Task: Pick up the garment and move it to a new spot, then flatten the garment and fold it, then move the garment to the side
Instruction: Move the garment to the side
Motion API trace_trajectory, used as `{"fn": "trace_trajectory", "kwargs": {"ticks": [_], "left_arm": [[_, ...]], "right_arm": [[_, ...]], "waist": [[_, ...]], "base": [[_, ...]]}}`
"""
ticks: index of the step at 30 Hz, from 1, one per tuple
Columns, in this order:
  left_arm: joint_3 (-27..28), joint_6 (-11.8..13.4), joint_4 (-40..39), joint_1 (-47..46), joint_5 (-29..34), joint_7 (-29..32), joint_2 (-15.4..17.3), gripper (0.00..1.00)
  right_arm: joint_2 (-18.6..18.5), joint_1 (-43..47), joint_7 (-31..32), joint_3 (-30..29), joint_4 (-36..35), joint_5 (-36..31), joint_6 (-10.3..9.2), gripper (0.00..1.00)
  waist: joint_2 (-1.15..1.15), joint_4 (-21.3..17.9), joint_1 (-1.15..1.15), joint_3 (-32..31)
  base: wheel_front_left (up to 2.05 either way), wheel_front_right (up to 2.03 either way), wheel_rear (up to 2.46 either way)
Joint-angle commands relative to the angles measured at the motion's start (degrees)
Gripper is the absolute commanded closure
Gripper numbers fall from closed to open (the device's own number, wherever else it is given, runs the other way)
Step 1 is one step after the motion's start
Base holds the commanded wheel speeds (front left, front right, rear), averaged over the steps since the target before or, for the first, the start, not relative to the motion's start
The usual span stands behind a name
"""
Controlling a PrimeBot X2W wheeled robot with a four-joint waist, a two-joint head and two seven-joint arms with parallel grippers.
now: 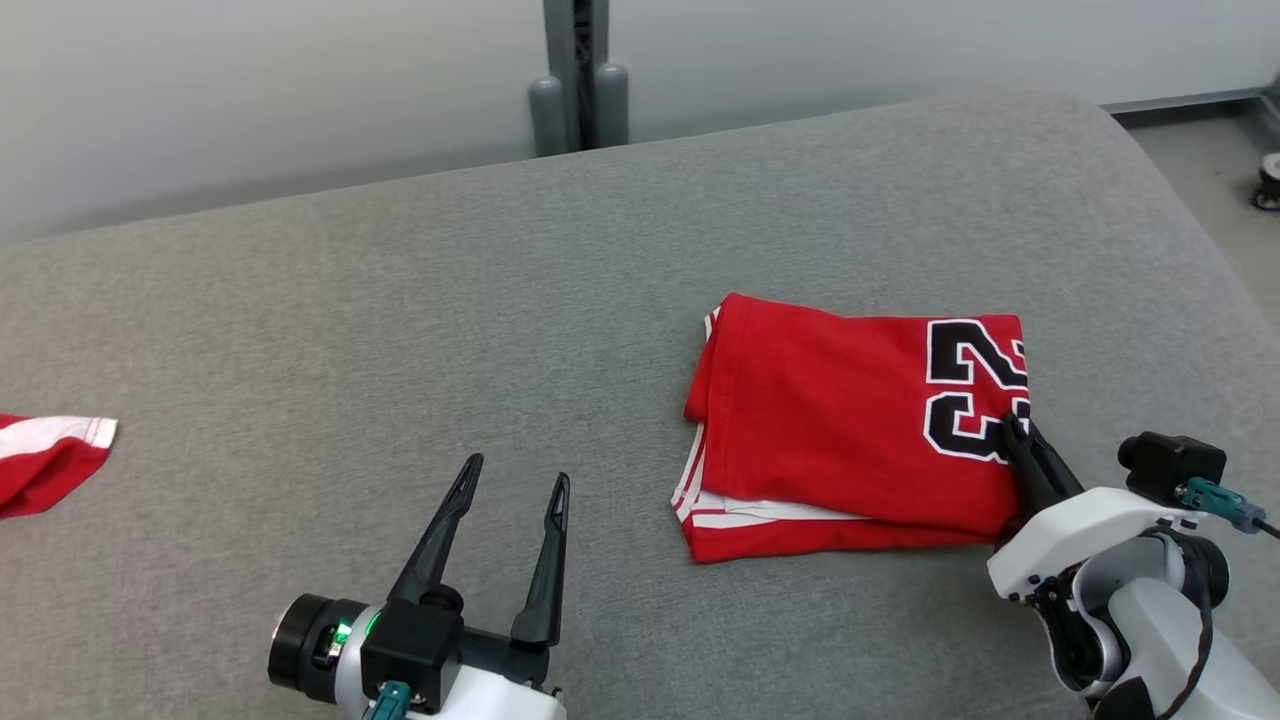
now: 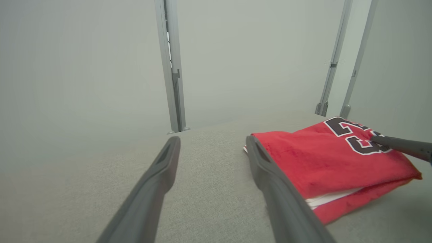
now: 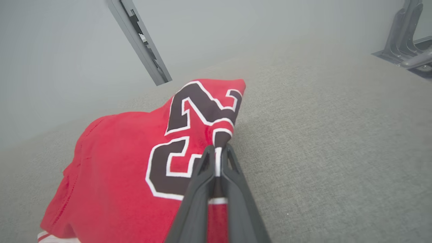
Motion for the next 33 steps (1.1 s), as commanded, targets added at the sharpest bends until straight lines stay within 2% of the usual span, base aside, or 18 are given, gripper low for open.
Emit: {"fn": "trace_trajectory", "kwargs": {"ticks": [1,9,15,19,27,33], "left_arm": [[0.31,-0.39,0.08,-0.65,0.32,-0.03,0.24,0.0],[0.84,-1.04,-0.05,-0.92,1.34,-0.03,0.24,0.0],[0.64,-1.63,-0.87,-2.1,2.33,-0.03,0.35,0.0],[-0.23,-2.4,-2.23,-4.1,3.48,-0.03,0.51,0.0],[-1.23,-2.63,-5.8,-7.63,5.51,-0.03,0.98,0.0],[-2.33,-2.94,-8.84,-10.33,6.47,-0.02,1.22,0.0]], "right_arm": [[-0.08,0.55,-0.25,-0.58,-0.43,-0.65,0.02,1.0],[0.5,0.14,-0.25,-1.46,-1.29,-3.34,0.02,1.0],[-0.63,-3.25,-0.25,-0.83,-1.76,-8.55,0.02,1.0],[-2.0,-6.58,-0.25,-1.51,-1.65,-12.08,0.02,1.0],[-5.87,-12.94,-0.25,-4.62,-1.44,-14.83,0.02,1.0],[-9.28,-17.54,-0.25,-10.13,-0.2,-16.52,0.02,1.0]], "waist": [[0.0,-2.74,0.0,-0.13],[0.0,-7.02,0.0,-0.13],[0.0,-8.3,0.0,1.86],[0.0,-7.39,0.0,4.18],[0.0,-4.34,0.0,9.39],[0.0,-1.81,0.0,14.02]], "base": [[0.0,0.0,0.0],[0.0,0.0,0.0],[0.0,0.0,0.0],[0.0,0.0,0.0],[0.0,0.0,0.0],[0.0,0.0,0.0]]}}
